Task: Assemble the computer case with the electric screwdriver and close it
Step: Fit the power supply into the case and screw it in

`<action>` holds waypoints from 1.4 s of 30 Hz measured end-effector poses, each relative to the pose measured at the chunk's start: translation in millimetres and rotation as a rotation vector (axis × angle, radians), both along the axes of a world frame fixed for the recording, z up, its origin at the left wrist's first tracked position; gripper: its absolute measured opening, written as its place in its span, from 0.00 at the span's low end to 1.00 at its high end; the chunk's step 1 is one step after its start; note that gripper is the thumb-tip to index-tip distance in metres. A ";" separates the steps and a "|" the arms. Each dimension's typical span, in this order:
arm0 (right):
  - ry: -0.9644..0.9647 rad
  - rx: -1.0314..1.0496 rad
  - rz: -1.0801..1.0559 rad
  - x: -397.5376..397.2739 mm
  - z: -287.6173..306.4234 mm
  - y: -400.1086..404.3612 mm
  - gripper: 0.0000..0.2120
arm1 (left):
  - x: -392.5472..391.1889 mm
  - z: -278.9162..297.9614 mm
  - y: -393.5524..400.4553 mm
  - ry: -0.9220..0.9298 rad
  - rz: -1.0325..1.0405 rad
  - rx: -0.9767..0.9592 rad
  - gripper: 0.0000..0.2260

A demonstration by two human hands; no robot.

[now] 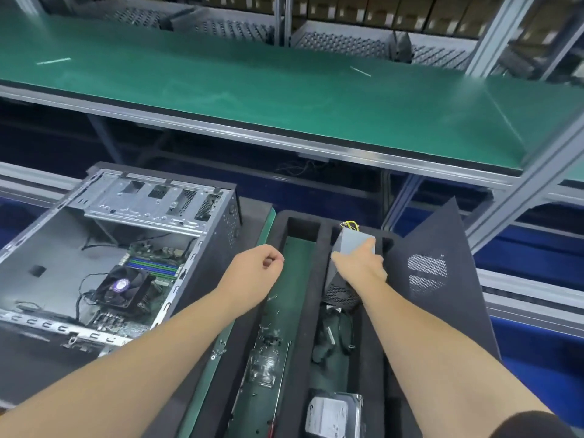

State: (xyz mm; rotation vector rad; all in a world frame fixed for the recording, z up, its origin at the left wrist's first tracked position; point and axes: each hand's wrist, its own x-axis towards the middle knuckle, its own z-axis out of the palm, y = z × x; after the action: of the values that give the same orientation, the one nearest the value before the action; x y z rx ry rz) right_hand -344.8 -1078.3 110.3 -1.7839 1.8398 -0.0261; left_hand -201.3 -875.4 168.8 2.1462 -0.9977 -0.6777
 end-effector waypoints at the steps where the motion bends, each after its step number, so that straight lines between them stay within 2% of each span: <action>1: -0.010 -0.009 0.008 -4.1 16.9 -1.3 0.49 | 0.3 3.9 -4.1 0.017 -0.007 -0.004 0.06; 5: -0.135 -0.047 0.032 -13.3 101.5 0.0 0.43 | -1.8 32.7 -29.5 0.151 -0.031 -0.023 0.11; 8: -0.239 -0.129 0.125 -6.5 159.0 16.9 0.42 | -3.1 71.5 -46.1 0.262 -0.057 -0.048 0.14; 11: -0.381 -0.198 0.196 12.4 196.5 44.6 0.44 | 2.3 120.1 -50.6 0.253 -0.048 -0.069 0.22; 15: -0.637 -0.115 0.243 52.7 219.7 80.4 0.45 | 37.3 164.5 -25.7 0.160 0.069 -0.154 0.23; 17: -0.738 -0.008 0.247 75.9 224.4 96.9 0.45 | 69.5 169.8 -1.4 0.132 0.236 -0.120 0.31; 20: -0.843 0.130 0.274 112.3 224.5 126.8 0.43 | 118.0 162.2 49.3 0.286 0.381 -0.049 0.38; 24: -0.913 0.183 0.393 152.4 211.3 174.8 0.47 | 160.2 139.6 120.5 0.551 0.360 -0.100 0.39; 28: -0.966 0.228 0.498 185.8 194.2 215.4 0.49 | 197.0 112.8 175.4 0.904 0.313 -0.290 0.35; 30: -0.969 0.254 0.526 203.7 187.1 231.5 0.48 | 217.0 103.9 196.0 0.990 0.307 -0.361 0.37; 31: -0.961 0.267 0.538 212.3 184.7 239.2 0.47 | 227.2 101.0 204.8 0.999 0.296 -0.385 0.37; 34: -0.912 0.337 0.533 241.5 180.8 262.5 0.45 | 260.9 94.5 227.0 1.063 0.268 -0.398 0.25; 36: -0.889 0.405 0.512 262.3 176.6 277.1 0.37 | 283.6 92.2 241.5 1.065 0.281 -0.346 0.21; 39: -0.849 0.425 0.489 286.5 167.9 296.5 0.33 | 314.0 92.4 261.4 0.991 0.247 -0.258 0.23; 42: -0.786 0.367 0.476 299.2 162.9 310.6 0.15 | 337.7 92.8 274.9 0.883 0.229 -0.188 0.31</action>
State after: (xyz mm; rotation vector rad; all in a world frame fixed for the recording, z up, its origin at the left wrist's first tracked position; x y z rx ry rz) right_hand -45.6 -767.7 273.3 -1.5812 0.7946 -0.1695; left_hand 136.4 -600.5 261.6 1.4962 -0.3113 -1.2014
